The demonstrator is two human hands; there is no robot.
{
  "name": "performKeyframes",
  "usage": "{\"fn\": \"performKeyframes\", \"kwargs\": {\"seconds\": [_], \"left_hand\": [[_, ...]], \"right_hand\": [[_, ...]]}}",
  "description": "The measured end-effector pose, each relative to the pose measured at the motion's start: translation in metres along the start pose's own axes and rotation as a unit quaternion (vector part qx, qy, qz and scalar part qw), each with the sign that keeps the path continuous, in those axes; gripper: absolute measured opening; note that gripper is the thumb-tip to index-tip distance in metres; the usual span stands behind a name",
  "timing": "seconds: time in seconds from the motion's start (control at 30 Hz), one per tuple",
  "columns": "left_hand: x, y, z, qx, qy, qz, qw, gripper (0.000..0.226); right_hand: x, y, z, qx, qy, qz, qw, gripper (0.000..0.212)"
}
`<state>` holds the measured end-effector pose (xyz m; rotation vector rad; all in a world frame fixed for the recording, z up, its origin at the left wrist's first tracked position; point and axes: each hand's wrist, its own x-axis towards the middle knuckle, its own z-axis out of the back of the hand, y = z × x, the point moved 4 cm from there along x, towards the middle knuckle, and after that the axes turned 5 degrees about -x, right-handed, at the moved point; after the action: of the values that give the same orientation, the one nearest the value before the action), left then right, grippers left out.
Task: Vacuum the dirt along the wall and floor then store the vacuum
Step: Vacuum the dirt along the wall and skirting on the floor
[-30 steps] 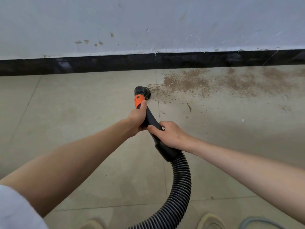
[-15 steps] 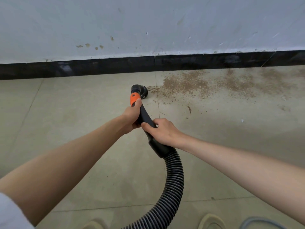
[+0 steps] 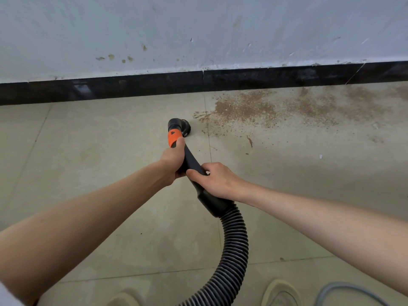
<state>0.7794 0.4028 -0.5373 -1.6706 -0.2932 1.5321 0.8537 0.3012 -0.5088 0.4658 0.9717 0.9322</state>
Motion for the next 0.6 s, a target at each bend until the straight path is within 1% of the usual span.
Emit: {"fn": "performKeyframes", "kwargs": {"seconds": [0.33, 0.47, 0.6], "left_hand": [[-0.014, 0.017, -0.029, 0.002, 0.052, 0.014, 0.999, 0.048], [-0.018, 0.023, -0.042, 0.036, 0.054, 0.011, 0.998, 0.052], [-0.025, 0.036, -0.051, 0.070, 0.045, 0.000, 0.997, 0.053]], "right_hand": [[-0.028, -0.024, 0.003, -0.002, -0.034, -0.030, 0.999, 0.036], [-0.040, -0.033, 0.004, 0.003, -0.054, -0.042, 0.998, 0.037], [-0.055, -0.046, 0.000, 0.026, -0.051, -0.056, 0.997, 0.036]]}}
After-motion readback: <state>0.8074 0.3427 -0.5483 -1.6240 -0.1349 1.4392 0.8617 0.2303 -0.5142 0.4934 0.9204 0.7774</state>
